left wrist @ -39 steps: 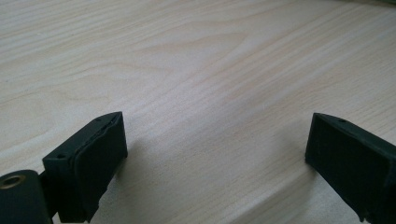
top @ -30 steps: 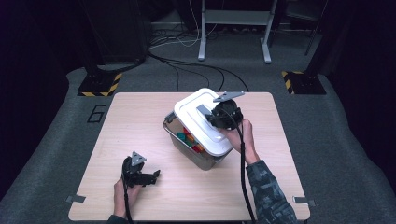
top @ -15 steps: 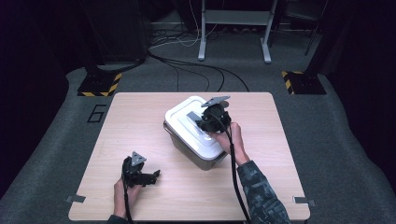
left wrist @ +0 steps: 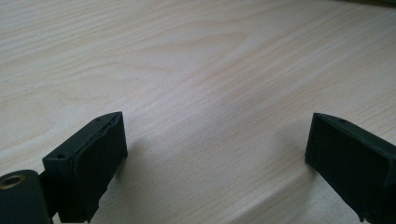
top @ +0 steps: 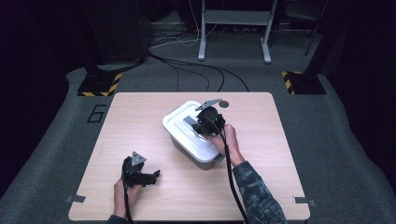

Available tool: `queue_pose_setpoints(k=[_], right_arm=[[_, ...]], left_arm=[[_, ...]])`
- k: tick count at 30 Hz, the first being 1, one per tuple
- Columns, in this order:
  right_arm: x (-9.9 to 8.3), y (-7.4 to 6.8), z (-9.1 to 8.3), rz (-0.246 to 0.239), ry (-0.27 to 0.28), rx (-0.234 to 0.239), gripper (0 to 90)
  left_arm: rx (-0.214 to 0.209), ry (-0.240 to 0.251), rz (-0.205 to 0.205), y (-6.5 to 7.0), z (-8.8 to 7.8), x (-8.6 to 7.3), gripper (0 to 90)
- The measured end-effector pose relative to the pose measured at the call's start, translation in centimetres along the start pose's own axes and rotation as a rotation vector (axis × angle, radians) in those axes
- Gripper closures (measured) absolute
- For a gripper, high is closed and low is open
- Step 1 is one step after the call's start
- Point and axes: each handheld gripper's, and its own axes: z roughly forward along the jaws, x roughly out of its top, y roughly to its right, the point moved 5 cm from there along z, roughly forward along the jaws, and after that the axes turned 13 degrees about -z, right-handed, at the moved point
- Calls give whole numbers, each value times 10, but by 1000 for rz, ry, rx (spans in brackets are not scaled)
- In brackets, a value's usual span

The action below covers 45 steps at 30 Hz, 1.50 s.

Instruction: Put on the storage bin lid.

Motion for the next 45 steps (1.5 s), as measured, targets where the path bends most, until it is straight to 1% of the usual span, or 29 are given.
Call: queue_pose_setpoints(k=[2, 4, 8, 9, 10, 11, 12, 15, 16, 21, 22, 23, 25, 29, 30, 31, 32, 33, 34, 35, 36, 37, 38, 39, 41, 42, 43, 44, 45], right_arm=[[-1, 0, 2, -1, -4, 0, 666], [-1, 0, 3, -6, -7, -4, 666], [-2, 1, 4, 0, -6, -7, 666], [-3, 1, 5, -7, -10, -12, 666], [-5, 1, 6, -1, -11, -12, 666], [-6, 2, 6, 6, 1, -9, 666], [-6, 2, 6, 14, 3, -3, 666], [-7, 2, 6, 13, 10, 0, 666], [-7, 2, 7, 15, 10, -1, 666], [-7, 3, 7, 18, 13, -2, 666], [-8, 2, 6, 20, 16, -2, 666], [-8, 1, 6, 34, 15, -1, 665], [-8, 2, 6, 23, 20, -2, 665], [-8, 3, 7, 17, 23, -1, 659], [-8, 3, 7, 15, 23, 2, 645], [-8, 4, 6, 18, 24, 7, 546], [-8, 4, 6, 31, 28, 8, 472], [-8, 4, 5, 32, 38, 17, 409], [-8, 5, 4, 30, 34, 0, 323], [-8, 5, 3, 28, 30, -9, 295], [-8, 6, 2, 29, 34, -5, 259], [-9, 6, -1, 46, 40, -12, 218], [-9, 7, -3, 47, 44, -15, 178], [-10, 7, -6, 58, 54, -9, 144], [-11, 9, -14, 50, 74, -8, 129], [-11, 10, -16, 37, 82, -10, 114], [-12, 10, -20, 46, 76, -13, 95], [-13, 11, -23, 41, 81, -20, 75], [-14, 11, -26, 46, 79, -22, 59]], left_arm=[[0, -8, 2, 0, -1, 0, 51], [0, -7, 4, 0, 0, 0, 50], [1, -7, 3, 0, -1, 0, 50], [1, -7, 2, 0, 0, 0, 51], [1, 1, 0, 0, 0, 0, 50], [1, -9, 3, 0, -1, 0, 51], [1, -7, 2, 0, -1, 0, 50], [2, -7, 3, 0, 0, 0, 51], [1, 2, 0, 0, 0, 0, 51], [0, 0, -1, 0, 0, 0, 51], [1, -1, -1, 0, 0, 0, 51], [3, 3, -2, 0, 0, 0, 51], [3, 3, -3, 0, 0, 0, 51], [3, 3, -2, 0, 0, 0, 51], [1, 0, -1, 0, 0, 0, 51], [1, -1, 0, 0, 0, 0, 51], [3, 4, -3, 0, 0, 0, 52], [3, 4, -3, 0, 0, 0, 52], [3, 3, -2, 0, 0, 0, 53], [4, 4, -3, 0, 0, 0, 52], [3, 4, -3, 0, 0, 0, 53], [3, 4, -3, 0, 0, 0, 53], [3, 4, -3, 0, 0, 0, 53], [3, 4, -3, 0, 0, 0, 53], [3, 4, -3, 0, 0, 0, 53], [3, 4, -2, 0, 0, 0, 53], [3, 4, -2, 0, 0, 0, 52], [3, 4, -3, 0, 0, 0, 53], [3, 4, -3, 0, 0, 0, 53]])
